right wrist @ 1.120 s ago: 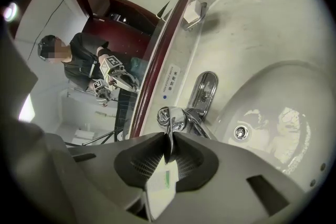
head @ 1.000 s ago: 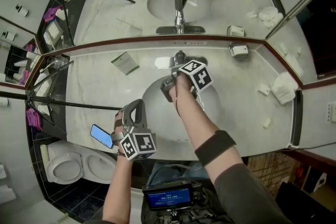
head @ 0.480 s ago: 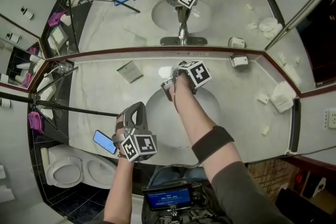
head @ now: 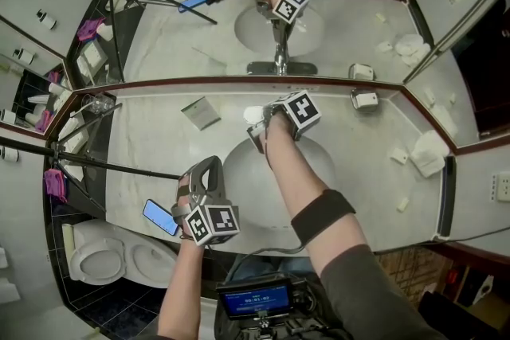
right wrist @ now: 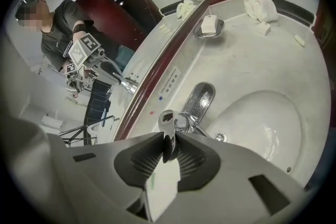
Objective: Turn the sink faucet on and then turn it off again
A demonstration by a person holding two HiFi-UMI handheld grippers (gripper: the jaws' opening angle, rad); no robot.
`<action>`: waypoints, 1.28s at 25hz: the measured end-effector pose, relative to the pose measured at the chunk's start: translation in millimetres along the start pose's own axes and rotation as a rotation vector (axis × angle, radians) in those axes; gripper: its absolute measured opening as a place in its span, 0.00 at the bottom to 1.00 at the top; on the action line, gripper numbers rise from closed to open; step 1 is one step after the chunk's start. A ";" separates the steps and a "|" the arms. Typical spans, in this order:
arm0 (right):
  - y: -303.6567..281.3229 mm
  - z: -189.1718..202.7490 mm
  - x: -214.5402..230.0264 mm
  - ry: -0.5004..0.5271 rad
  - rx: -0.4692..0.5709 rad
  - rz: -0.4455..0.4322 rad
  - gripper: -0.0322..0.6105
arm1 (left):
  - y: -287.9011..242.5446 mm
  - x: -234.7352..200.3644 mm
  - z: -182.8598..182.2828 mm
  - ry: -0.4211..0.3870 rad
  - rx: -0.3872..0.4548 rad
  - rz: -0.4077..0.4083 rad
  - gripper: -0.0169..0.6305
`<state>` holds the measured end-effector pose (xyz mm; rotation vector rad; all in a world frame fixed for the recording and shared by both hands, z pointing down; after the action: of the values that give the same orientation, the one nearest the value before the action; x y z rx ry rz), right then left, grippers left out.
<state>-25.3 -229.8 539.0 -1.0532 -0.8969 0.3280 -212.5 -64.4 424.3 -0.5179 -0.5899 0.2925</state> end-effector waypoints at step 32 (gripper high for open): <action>96.4 -13.9 43.4 0.690 0.027 -0.308 0.07 | 53.9 18.2 -23.9 0.045 0.103 0.007 0.03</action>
<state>28.5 -164.1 474.5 -0.8944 -0.4132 -0.2746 -190.1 -21.2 386.4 -0.4265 -0.5270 0.3151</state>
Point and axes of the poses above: the fingertips, and each gripper's own axes: y backward along the fingers, x to its right, z out of its underside, the point moved 9 cm from there along y, backward along the fingers, and after that the axes turned 11 degrees about y, right-handed, at the moved point
